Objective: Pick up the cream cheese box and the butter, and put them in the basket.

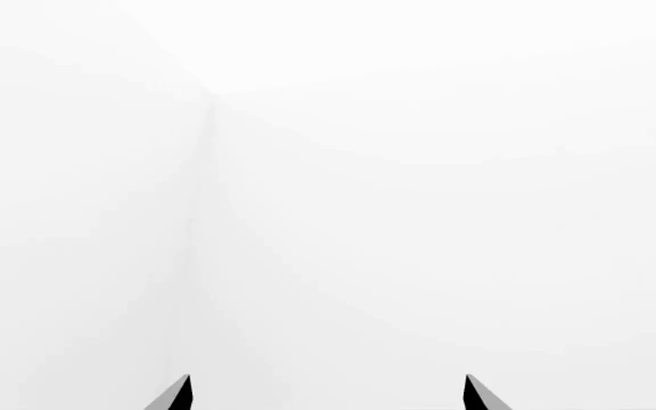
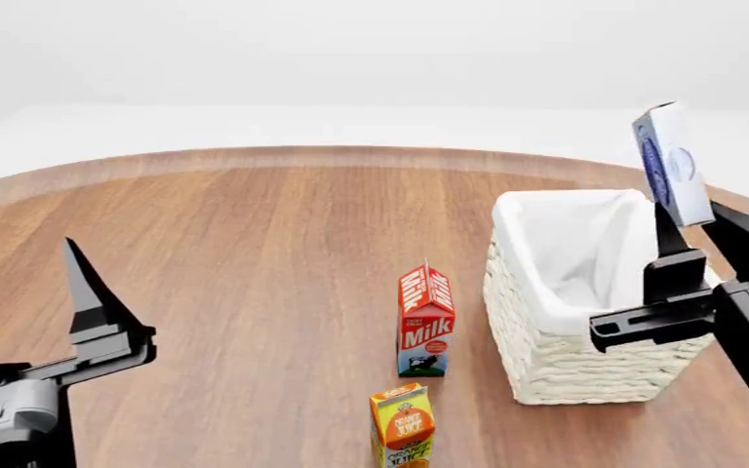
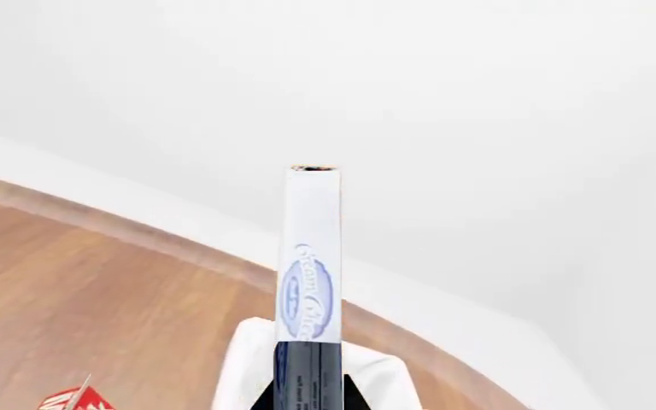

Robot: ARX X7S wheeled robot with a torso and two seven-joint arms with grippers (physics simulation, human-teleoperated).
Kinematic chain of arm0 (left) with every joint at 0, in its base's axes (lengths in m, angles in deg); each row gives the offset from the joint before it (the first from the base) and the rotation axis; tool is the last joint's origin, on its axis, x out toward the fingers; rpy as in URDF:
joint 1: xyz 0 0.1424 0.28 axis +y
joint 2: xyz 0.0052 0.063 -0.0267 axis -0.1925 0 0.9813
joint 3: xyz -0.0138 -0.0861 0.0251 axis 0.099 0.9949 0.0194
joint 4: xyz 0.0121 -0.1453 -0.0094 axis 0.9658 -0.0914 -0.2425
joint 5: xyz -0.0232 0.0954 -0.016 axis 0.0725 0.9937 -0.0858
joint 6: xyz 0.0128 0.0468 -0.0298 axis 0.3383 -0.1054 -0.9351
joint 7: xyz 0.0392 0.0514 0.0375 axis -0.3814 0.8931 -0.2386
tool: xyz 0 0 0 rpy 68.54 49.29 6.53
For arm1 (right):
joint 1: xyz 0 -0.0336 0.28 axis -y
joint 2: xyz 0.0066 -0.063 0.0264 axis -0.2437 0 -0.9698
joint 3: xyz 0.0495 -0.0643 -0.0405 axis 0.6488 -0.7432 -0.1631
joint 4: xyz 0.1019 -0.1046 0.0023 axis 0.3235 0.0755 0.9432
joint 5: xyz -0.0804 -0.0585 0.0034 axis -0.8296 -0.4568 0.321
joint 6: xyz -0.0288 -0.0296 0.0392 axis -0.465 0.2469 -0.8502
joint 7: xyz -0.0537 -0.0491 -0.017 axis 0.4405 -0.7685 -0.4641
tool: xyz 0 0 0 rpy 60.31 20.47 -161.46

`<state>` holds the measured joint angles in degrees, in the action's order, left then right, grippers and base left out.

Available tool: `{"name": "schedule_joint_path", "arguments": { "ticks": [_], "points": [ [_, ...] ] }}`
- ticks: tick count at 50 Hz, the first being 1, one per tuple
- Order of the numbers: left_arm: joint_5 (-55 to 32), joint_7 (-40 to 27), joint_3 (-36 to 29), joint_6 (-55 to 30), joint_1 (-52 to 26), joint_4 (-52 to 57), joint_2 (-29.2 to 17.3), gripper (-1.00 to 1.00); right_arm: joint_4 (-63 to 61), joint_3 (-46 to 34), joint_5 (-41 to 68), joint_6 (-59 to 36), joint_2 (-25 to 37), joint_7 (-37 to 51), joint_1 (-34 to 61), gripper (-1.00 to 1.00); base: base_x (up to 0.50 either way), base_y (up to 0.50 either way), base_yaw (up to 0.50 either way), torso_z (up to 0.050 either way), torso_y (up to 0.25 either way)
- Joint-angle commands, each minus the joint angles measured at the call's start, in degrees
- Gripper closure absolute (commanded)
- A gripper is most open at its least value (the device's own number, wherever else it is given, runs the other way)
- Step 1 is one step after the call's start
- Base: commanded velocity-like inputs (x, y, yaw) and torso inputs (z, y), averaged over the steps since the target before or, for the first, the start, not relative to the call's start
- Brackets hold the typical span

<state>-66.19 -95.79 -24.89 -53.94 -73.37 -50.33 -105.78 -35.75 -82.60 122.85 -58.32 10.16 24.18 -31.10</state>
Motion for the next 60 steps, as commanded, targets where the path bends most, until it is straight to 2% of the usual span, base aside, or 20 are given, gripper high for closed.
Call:
{"name": "schedule_joint_path", "arguments": {
  "ticks": [1, 14, 20, 29, 42, 60],
  "points": [
    [-0.2, 0.0, -0.2, 0.0, -0.2, -0.3, -0.1, -1.0, 3.6, -4.0, 0.7, -2.3, 0.5, 1.1, 10.2, 1.0, 0.0, 0.0, 0.0, 0.0, 0.0],
    [-0.1, 0.0, -0.6, 0.1, -0.4, -0.7, -0.2, -1.0, 17.9, -13.9, -5.6, -10.7, -5.7, -6.8, 29.9, 1.0, 0.0, 0.0, 0.0, 0.0, 0.001],
    [0.0, 0.0, -1.0, 0.0, -0.5, -0.9, -0.2, -1.0, 23.9, -16.2, -8.8, -12.2, -7.3, -9.5, 34.0, 1.0, 0.0, 0.0, 0.0, 0.0, 0.0],
    [0.1, -0.2, -1.2, -0.1, -0.5, -0.9, -0.3, -1.0, 32.5, -15.8, 1.4, -7.3, -8.5, -7.3, 28.1, 1.0, 0.0, 0.0, 0.0, 0.0, 0.0],
    [0.1, -0.4, -1.3, -0.1, -0.5, -0.9, -0.4, -1.0, 39.6, -16.2, 0.1, -3.8, -9.8, -7.5, 22.6, 1.0, 0.0, 0.0, 0.0, 0.0, 0.001],
    [0.0, -0.6, -1.5, -0.4, -0.4, -0.5, -0.7, -1.0, 44.3, -18.7, -5.2, -5.0, -8.6, -9.2, 24.0, 1.0, 0.0, 0.0, 0.0, 0.0, 0.001]
  ]
}}
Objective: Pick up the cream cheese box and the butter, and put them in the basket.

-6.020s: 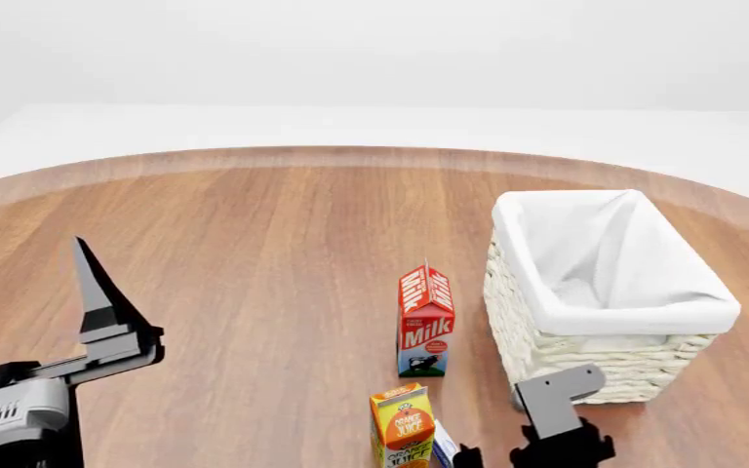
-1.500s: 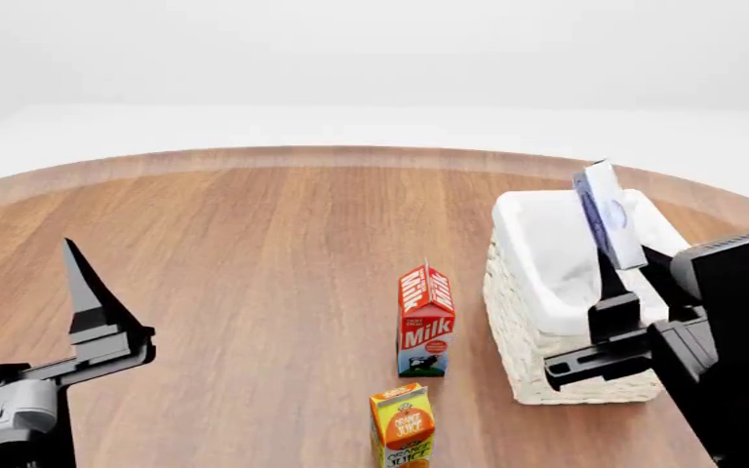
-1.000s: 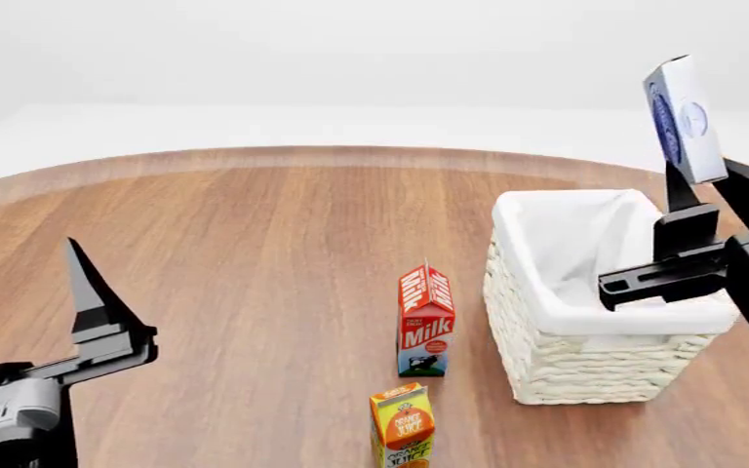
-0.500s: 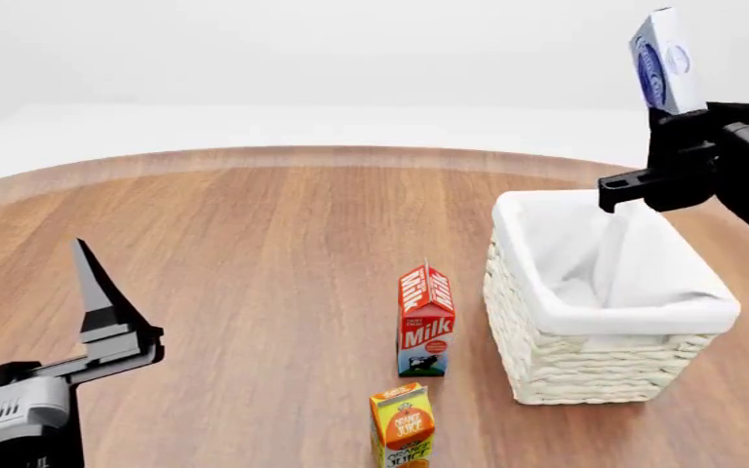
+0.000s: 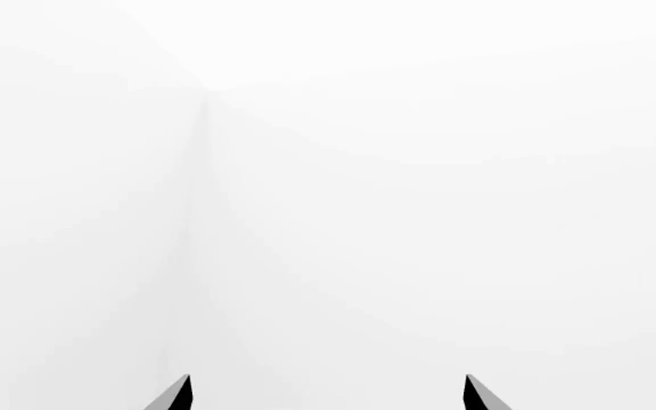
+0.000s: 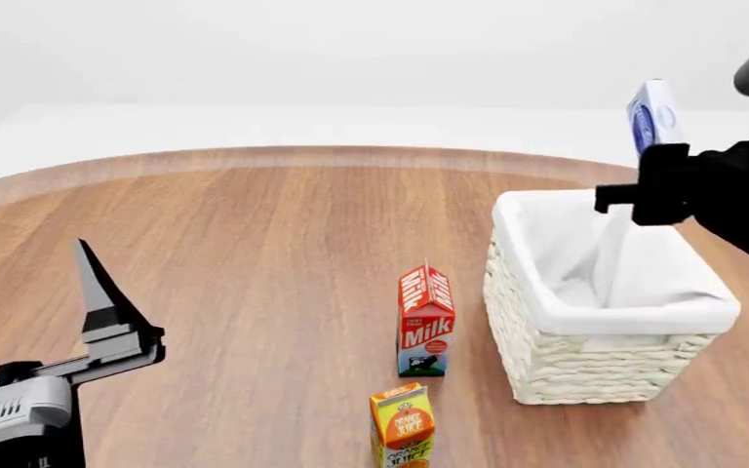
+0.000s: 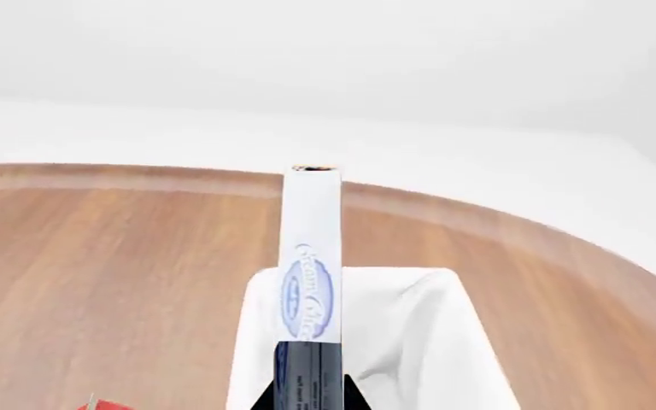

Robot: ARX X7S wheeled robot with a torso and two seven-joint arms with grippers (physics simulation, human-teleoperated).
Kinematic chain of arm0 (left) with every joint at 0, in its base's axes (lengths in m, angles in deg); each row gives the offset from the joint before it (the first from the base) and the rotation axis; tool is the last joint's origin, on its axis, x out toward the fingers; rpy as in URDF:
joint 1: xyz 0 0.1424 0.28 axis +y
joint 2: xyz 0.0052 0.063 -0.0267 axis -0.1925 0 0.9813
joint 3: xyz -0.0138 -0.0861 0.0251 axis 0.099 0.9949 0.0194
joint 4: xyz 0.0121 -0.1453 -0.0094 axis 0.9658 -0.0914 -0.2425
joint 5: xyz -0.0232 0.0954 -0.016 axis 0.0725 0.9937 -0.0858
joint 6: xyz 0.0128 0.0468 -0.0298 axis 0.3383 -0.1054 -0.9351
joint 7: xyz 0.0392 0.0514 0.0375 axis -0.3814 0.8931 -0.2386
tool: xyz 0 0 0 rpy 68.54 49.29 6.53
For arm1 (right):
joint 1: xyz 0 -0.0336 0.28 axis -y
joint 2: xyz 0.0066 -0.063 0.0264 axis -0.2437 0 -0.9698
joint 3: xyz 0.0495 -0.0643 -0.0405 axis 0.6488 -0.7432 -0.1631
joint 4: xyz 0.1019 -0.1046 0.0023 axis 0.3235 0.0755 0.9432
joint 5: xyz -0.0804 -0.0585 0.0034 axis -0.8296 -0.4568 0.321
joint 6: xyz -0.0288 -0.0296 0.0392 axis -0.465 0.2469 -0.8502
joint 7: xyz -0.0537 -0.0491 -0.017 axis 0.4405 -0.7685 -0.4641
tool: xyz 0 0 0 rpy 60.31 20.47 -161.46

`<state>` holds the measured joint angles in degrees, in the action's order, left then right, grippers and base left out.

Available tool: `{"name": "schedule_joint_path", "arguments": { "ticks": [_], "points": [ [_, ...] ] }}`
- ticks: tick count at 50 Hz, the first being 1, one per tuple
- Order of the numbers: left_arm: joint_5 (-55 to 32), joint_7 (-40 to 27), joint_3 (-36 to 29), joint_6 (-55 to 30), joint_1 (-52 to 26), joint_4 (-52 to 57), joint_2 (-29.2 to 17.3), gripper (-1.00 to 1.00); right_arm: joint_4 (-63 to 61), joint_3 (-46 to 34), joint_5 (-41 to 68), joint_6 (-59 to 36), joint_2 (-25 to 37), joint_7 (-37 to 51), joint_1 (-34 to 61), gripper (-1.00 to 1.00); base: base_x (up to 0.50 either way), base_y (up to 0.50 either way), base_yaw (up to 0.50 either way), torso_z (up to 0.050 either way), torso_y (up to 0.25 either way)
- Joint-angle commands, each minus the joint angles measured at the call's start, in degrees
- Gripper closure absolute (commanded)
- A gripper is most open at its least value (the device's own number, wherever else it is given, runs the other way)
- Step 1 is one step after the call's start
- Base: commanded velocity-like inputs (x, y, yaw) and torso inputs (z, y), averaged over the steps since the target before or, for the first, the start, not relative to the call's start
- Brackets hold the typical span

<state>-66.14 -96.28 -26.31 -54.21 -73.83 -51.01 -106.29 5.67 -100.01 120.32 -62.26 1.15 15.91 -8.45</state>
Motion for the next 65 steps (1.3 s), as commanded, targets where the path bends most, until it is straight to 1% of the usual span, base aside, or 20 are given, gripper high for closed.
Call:
{"name": "schedule_joint_path", "arguments": {
  "ticks": [1, 8, 16, 31, 48, 65],
  "points": [
    [-0.1, -0.1, -0.1, -0.1, 0.0, 0.1, -0.2, -1.0, 3.2, -1.4, -2.8, -1.2, 0.4, -1.2, 1.7, 1.0, 0.0, 0.0, 0.0, 0.0, 0.0],
    [-0.1, -0.2, -0.2, -0.1, 0.1, 0.3, -0.3, -1.0, 4.3, -3.9, -4.1, -4.0, 0.7, -4.7, 3.2, 1.0, 0.0, 0.0, 0.0, 0.0, 0.001],
    [-0.1, -0.2, -0.4, 0.0, -0.1, -0.1, -0.3, -1.0, 6.9, -5.6, -7.7, -4.4, 0.8, -7.5, 4.6, 1.0, 0.0, 0.0, 0.0, 0.0, 0.0],
    [0.0, -0.3, -0.8, 0.0, -0.2, -0.3, -0.4, -1.0, 11.7, -9.9, -14.4, -4.2, -1.1, -13.3, 7.2, 1.0, 0.0, 0.0, 0.0, 0.0, 0.001],
    [0.0, -0.5, -0.9, 0.3, -0.2, -0.6, -0.5, -1.0, 11.5, -12.3, -15.6, -3.3, -1.2, -15.8, 3.5, 1.0, 0.0, 0.0, 0.0, 0.0, 0.001],
    [0.1, -0.5, -1.3, 0.6, -0.2, -0.8, -0.6, -1.0, 13.2, -13.6, -17.9, -1.5, -1.2, -17.7, 2.4, 1.0, 0.0, 0.0, 0.0, 0.001, 0.001]
  ]
}}
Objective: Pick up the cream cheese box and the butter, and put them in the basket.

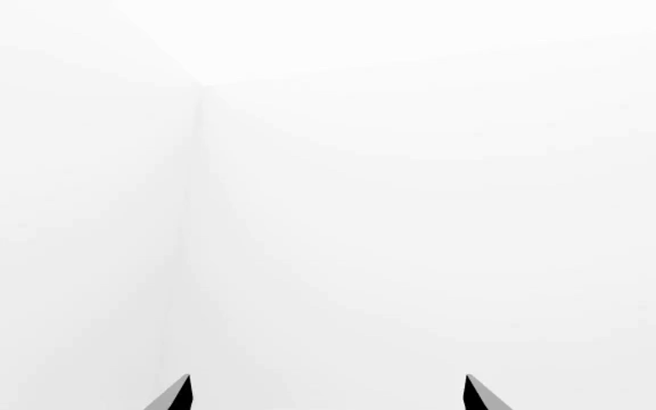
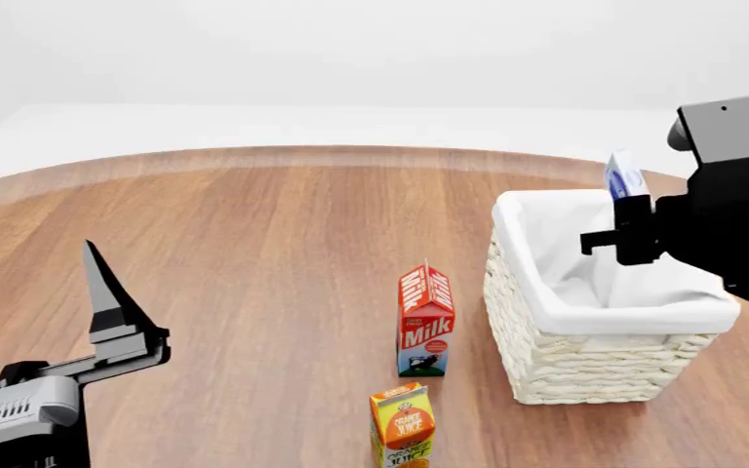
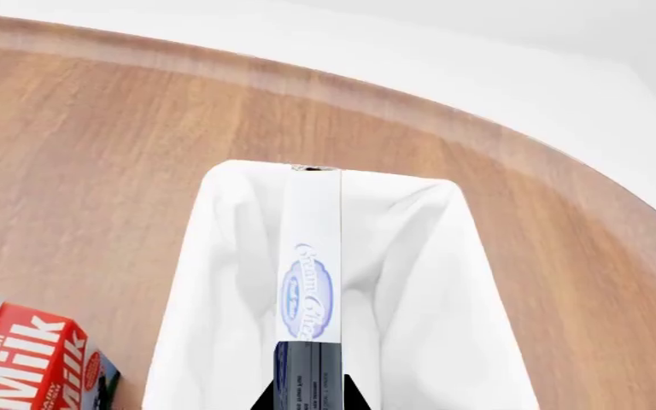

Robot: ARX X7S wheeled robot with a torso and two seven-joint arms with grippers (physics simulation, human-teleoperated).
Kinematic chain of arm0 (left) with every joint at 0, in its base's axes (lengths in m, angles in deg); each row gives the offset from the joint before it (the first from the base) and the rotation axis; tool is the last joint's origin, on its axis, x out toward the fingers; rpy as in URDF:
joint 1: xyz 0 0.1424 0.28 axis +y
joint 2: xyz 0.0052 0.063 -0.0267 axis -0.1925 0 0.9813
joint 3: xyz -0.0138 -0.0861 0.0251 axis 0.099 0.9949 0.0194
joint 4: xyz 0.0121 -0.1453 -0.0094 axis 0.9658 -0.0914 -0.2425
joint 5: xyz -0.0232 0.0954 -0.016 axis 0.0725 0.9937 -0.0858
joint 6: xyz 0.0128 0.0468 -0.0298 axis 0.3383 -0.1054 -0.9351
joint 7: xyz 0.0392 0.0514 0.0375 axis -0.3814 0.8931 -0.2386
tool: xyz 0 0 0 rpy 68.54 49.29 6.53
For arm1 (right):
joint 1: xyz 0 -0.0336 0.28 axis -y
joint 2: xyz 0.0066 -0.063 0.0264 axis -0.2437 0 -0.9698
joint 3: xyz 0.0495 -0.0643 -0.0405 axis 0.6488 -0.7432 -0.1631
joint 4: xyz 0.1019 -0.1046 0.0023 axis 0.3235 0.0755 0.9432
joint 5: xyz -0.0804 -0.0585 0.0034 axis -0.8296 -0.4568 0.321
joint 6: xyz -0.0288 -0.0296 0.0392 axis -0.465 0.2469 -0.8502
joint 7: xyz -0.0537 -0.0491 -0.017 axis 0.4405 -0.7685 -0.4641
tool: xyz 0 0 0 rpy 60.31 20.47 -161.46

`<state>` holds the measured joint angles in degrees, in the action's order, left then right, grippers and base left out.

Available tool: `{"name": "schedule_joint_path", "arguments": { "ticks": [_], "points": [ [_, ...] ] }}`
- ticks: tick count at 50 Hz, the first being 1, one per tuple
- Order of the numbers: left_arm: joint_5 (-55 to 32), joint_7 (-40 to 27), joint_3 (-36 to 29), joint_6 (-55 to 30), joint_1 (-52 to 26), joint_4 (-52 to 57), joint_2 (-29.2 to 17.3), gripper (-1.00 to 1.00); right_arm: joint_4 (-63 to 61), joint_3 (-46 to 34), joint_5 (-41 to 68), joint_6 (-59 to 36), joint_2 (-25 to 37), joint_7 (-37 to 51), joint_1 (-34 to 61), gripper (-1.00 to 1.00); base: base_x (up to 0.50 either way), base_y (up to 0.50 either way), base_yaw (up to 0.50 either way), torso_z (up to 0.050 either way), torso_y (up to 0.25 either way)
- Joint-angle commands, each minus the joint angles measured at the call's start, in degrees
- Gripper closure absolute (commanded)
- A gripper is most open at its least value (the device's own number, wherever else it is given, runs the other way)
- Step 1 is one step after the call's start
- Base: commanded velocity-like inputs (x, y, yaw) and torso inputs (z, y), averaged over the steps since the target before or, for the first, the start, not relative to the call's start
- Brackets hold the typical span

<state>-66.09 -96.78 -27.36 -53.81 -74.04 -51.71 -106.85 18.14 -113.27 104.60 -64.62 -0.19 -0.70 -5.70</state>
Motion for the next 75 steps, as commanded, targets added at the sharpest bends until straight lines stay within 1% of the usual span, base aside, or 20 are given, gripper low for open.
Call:
{"name": "schedule_joint_path", "arguments": {
  "ticks": [1, 27, 28, 45, 50, 53, 56, 58, 59, 72, 75],
  "points": [
    [0.1, -0.1, -0.2, 0.1, 0.0, -0.1, -0.1, -1.0, 0.7, -0.5, -2.3, 0.9, 0.3, -1.0, -0.5, 1.0, 0.0, 0.0, 0.0, 0.0, 0.0],
    [0.0, -0.4, -0.5, -0.3, -0.1, 0.4, -0.4, -1.0, -0.5, -2.4, -3.6, 0.6, 1.1, -2.1, -0.1, 1.0, 0.0, 0.0, 0.0, 0.0, 0.001],
    [0.0, -0.4, -0.5, -0.2, -0.1, 0.4, -0.4, -1.0, -0.5, -2.5, -3.8, 0.5, 1.2, -2.3, 0.2, -1.0, 0.0, 0.0, 0.0, 0.0, 0.0],
    [0.0, -0.5, -0.8, 0.2, -0.2, -0.2, -0.4, -1.0, -1.1, -3.4, -4.2, 0.5, 1.5, -2.8, 0.6, -1.0, 0.0, 0.0, 0.0, 0.0, 0.0],
    [0.0, -0.5, -0.9, 0.2, -0.2, -0.1, -0.5, -1.0, -2.7, -2.8, -2.9, 0.5, 1.9, -1.9, 0.2, -1.0, 0.0, 0.0, 0.0, 0.0, 0.0],
    [0.1, -0.5, -1.0, 0.3, -0.2, -0.1, -0.5, -1.0, -6.2, -1.1, 0.6, 0.2, 2.7, 0.7, -0.5, -1.0, 0.0, 0.0, 0.0, 0.0, 0.0],
    [0.1, -0.6, -1.0, 0.4, -0.1, -0.2, -0.5, -1.0, -11.5, 1.0, 6.4, 0.1, 4.1, 4.9, -1.9, -1.0, 0.0, 0.0, 0.0, 0.0, 0.0],
    [0.1, -0.6, -1.0, 0.4, -0.1, -0.1, -0.5, -1.0, -13.9, 1.6, 7.6, 0.3, 4.7, 5.7, -2.2, -1.0, 0.0, 0.0, 0.0, 0.0, 0.0],
    [0.1, -0.6, -1.0, 0.4, -0.1, 0.0, -0.5, -1.0, -15.6, 2.4, 10.4, 0.6, 5.3, 7.9, -2.6, -1.0, 0.0, 0.0, 0.0, 0.0, 0.0],
    [0.2, -0.9, -1.0, 0.0, 0.0, 0.8, -0.8, -1.0, -32.7, 6.0, 26.2, 5.3, 10.1, 18.0, -6.7, -1.0, 0.0, 0.0, 0.0, 0.0, 0.0],
    [0.2, -1.0, -1.0, -0.1, 0.1, 1.0, -0.8, -1.0, -36.0, 6.1, 28.1, 6.2, 10.5, 19.2, -7.5, -1.0, 0.0, 0.0, 0.0, 0.0, 0.0]
  ]
}}
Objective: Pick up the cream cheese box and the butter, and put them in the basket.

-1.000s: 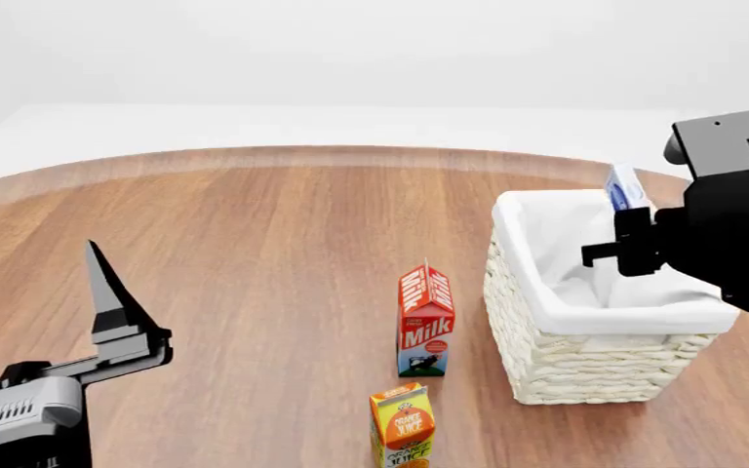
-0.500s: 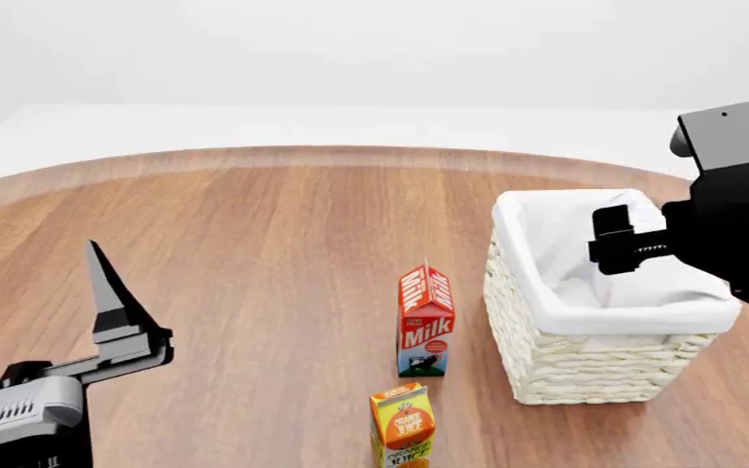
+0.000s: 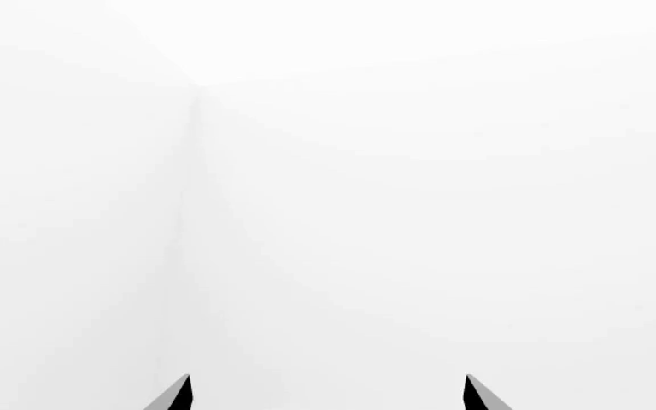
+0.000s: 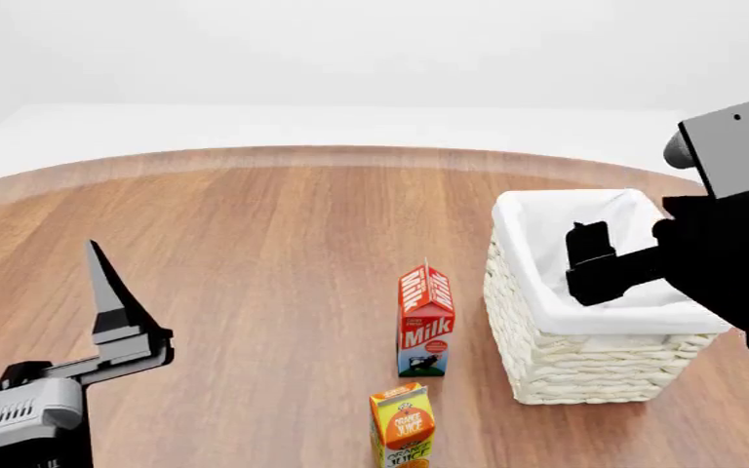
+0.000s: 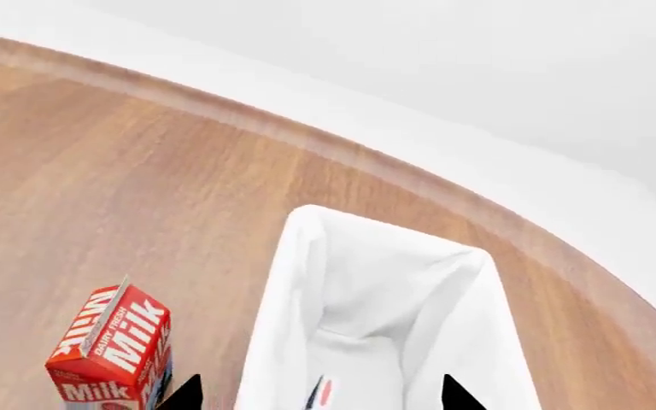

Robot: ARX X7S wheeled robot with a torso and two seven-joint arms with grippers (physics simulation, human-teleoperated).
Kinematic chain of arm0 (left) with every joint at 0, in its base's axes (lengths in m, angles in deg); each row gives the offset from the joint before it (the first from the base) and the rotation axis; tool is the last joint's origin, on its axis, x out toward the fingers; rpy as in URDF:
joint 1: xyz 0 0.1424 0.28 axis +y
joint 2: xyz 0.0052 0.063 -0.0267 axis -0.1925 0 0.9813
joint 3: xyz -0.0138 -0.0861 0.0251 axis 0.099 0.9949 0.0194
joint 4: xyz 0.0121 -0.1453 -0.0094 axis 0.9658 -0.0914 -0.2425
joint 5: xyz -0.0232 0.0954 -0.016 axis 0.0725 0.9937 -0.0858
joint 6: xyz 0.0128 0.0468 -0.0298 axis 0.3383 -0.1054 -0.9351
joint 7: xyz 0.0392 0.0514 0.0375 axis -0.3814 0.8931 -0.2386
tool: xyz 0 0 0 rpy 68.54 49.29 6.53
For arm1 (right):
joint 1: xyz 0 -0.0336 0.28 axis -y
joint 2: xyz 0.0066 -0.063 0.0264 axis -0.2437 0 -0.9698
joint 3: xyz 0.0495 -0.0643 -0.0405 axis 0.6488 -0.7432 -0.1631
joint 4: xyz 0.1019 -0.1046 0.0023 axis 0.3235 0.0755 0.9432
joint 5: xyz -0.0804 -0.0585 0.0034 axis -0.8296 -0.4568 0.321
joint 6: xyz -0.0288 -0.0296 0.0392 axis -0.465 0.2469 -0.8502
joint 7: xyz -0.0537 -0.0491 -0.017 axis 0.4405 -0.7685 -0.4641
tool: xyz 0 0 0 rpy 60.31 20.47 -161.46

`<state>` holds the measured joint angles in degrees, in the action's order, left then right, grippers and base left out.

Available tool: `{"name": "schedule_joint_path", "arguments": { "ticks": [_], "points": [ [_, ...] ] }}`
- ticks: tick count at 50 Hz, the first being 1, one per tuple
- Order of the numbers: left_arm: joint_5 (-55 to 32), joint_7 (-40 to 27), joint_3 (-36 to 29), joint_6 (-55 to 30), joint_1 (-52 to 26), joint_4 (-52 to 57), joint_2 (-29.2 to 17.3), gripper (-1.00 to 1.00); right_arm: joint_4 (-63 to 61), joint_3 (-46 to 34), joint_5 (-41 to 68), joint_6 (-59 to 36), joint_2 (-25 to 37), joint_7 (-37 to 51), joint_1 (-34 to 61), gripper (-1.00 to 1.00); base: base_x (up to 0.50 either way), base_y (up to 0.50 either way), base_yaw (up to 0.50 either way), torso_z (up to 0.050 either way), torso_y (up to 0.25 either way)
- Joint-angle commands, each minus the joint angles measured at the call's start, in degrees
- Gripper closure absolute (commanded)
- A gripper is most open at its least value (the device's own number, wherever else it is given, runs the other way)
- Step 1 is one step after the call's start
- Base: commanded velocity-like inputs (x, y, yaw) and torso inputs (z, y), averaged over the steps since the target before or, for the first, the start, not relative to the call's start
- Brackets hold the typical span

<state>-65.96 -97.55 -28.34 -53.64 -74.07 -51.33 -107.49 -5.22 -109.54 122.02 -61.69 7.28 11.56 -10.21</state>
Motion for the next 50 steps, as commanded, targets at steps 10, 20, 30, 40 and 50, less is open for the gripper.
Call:
{"name": "schedule_joint_path", "arguments": {
  "ticks": [10, 20, 30, 40, 50],
  "points": [
    [-0.1, -0.4, 0.2, -0.1, 0.3, 0.8, -0.4, -1.0, -23.3, -0.1, 15.9, 5.9, 1.1, 12.0, -5.3, -1.0, 0.0, 0.0, 0.0, 0.0, 0.0],
    [-0.1, -0.5, 0.1, 0.2, 0.3, 0.5, -0.4, -1.0, -30.1, -5.4, 20.0, 9.0, -4.5, 17.9, -6.2, -1.0, 0.0, 0.0, 0.0, 0.0, 0.0],
    [-0.2, -0.4, -0.1, 0.4, 0.1, 0.0, -0.4, -1.0, -31.4, -9.0, 19.9, 12.2, -11.0, 21.0, -7.7, -1.0, 0.0, 0.0, 0.0, 0.0, 0.0],
    [-0.4, -0.4, -0.1, 0.8, 0.3, -0.2, -0.5, -1.0, -31.2, -9.7, 13.9, 15.2, -17.3, 21.2, -12.8, -1.0, 0.0, 0.0, 0.0, 0.0, 0.0],
    [-0.3, -0.6, -0.2, 0.8, 0.5, 0.1, -0.6, -1.0, -32.3, -12.5, 10.0, 16.6, -23.4, 22.9, -16.6, -1.0, 0.0, 0.0, 0.0, 0.0, 0.0]
  ]
}}
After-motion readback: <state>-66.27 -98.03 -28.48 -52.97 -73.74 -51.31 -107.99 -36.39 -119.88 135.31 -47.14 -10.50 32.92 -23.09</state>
